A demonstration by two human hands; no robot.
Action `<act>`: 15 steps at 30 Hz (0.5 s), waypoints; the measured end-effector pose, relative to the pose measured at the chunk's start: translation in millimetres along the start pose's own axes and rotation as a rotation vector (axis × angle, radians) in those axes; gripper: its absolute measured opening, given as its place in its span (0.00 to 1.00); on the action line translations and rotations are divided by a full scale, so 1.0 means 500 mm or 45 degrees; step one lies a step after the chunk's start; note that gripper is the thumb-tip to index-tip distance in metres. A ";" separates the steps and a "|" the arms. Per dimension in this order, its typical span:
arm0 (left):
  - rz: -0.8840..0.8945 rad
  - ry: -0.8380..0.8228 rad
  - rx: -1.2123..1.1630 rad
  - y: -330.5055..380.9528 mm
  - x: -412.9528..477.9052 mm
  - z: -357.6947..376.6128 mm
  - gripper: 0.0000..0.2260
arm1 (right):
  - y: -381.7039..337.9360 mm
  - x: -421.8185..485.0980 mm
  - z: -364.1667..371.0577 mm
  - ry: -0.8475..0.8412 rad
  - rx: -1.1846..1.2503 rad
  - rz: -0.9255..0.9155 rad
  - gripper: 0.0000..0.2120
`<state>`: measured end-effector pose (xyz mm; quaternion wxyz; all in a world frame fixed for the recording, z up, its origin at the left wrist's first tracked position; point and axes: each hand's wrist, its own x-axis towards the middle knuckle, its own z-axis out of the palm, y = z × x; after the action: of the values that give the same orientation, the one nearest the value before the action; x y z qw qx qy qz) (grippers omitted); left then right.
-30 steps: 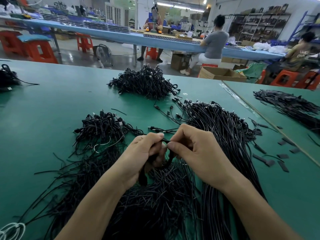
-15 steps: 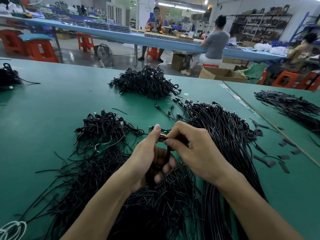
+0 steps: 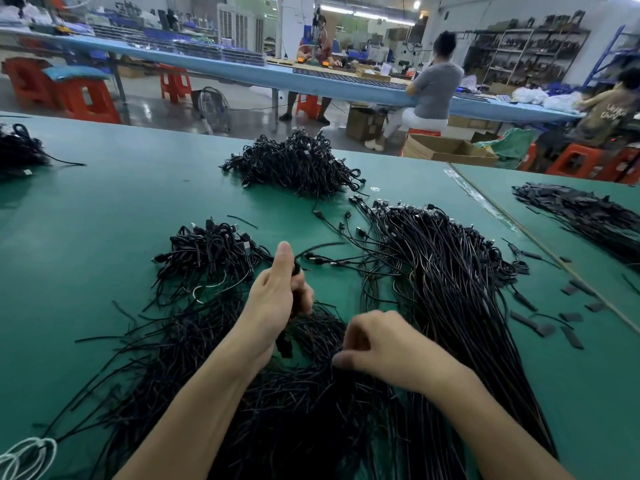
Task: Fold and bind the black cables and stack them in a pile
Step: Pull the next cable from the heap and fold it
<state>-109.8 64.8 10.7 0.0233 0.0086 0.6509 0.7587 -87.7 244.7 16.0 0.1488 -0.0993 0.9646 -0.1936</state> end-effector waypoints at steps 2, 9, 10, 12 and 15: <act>0.056 -0.021 0.085 -0.002 -0.001 0.005 0.28 | -0.010 0.001 0.018 -0.054 -0.074 0.002 0.13; 0.037 -0.078 -0.119 -0.001 -0.012 0.012 0.23 | -0.009 -0.001 0.027 0.003 -0.122 -0.023 0.04; 0.047 -0.086 -0.142 -0.001 -0.012 0.012 0.23 | -0.008 -0.003 0.026 0.027 -0.124 -0.034 0.04; 0.074 -0.091 -0.181 0.000 -0.012 0.012 0.24 | -0.009 -0.009 0.023 0.080 -0.126 -0.056 0.04; 0.074 -0.066 -0.236 0.002 -0.012 0.011 0.24 | -0.008 -0.015 0.017 0.178 -0.182 -0.102 0.06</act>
<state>-103.8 69.9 12.6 0.0187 0.0450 0.5767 0.8155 -77.2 240.0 12.0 0.0659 -0.1342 0.9793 -0.1367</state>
